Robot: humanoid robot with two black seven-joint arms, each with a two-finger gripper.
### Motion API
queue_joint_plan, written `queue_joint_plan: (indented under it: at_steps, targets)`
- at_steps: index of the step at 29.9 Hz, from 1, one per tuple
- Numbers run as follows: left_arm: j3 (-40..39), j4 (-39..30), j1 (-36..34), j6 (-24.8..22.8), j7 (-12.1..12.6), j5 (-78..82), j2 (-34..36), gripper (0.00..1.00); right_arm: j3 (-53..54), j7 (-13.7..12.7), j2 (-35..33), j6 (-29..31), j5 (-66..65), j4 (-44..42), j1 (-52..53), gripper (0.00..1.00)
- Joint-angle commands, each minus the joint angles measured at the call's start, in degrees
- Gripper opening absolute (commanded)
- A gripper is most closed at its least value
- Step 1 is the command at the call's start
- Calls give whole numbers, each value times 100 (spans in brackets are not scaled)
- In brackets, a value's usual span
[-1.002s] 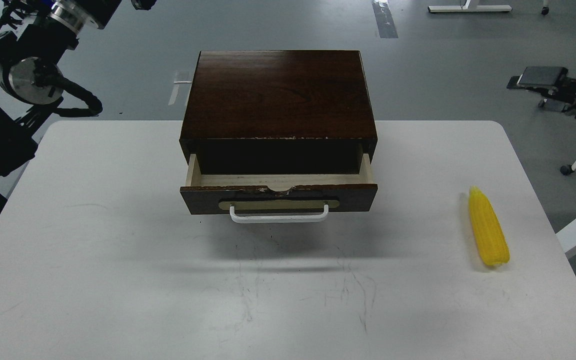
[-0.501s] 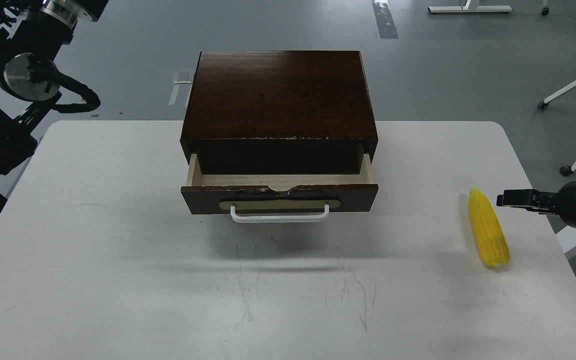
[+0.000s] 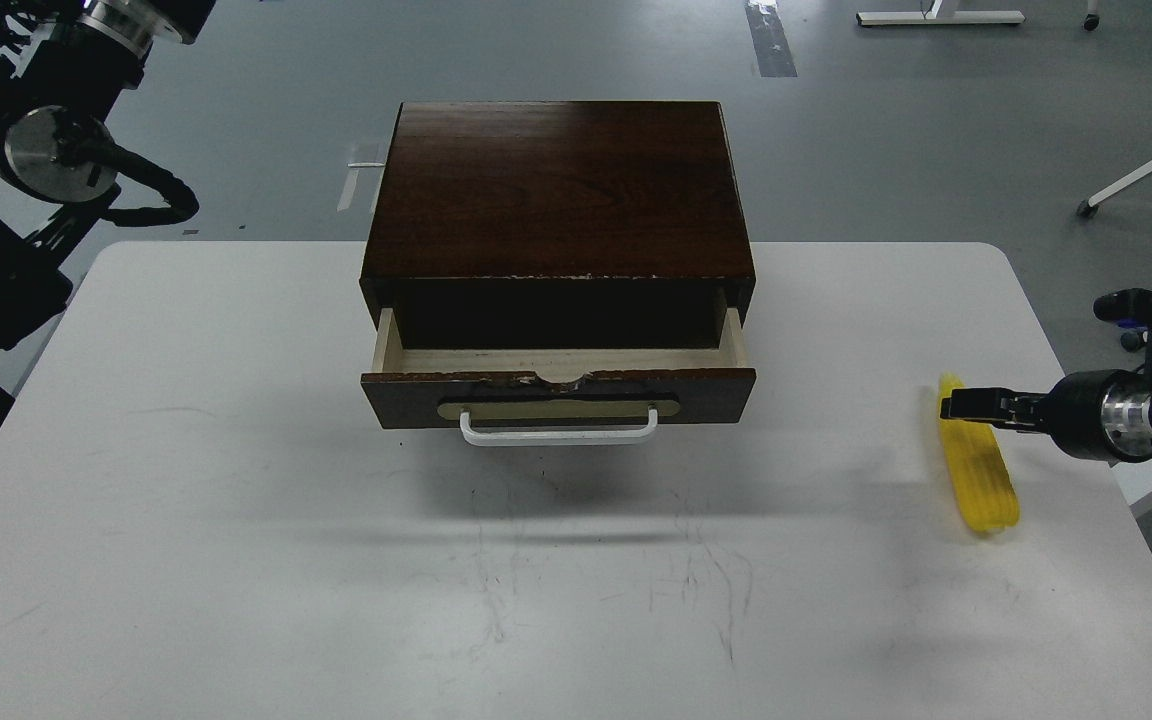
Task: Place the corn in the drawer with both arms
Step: 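Reach the right gripper to the yellow corn cob and grasp it, then lift the corn with the right gripper and carry it over the open drawer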
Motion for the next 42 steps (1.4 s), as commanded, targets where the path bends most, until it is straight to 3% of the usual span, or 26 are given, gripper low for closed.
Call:
queue_joint_plan:
  at_steps: [1,4,9,10,12,14,16,24,29,35,42]
  targets:
    - [6,2,3,18,3,10,-8,98,-205,1,199,-67,1,-100,-32,90]
    - [15,2,11,18,3,19,-8,98,-398,1,234,-260,1,-152,-32,81]
    - [15,2,20,27,3,19,-34,98,-566,10,348,-419,27,-267,-32,55]
    - [15,2,38,27,3,19,-43,98,-548,18,348,-419,36,-249,-23,44]
    - [15,2,38,27,3,19,-52,98,-539,18,357,-419,62,-232,3,37]
    - [15,2,38,36,11,19,-61,98,-530,18,366,-419,71,-232,65,16]
    - [15,2,38,36,11,28,-61,98,-530,18,357,-410,80,-232,82,6]
    - [15,2,38,9,11,54,-34,98,268,62,50,-375,115,199,775,4]
    - [15,-7,20,-26,20,63,1,98,445,89,67,-182,98,542,2251,2]
    - [86,-42,20,-52,29,89,10,98,428,89,910,-68,-121,1191,3422,0]
    - [77,-130,20,-131,20,89,132,98,436,141,1445,-85,-2456,2254,3730,0]
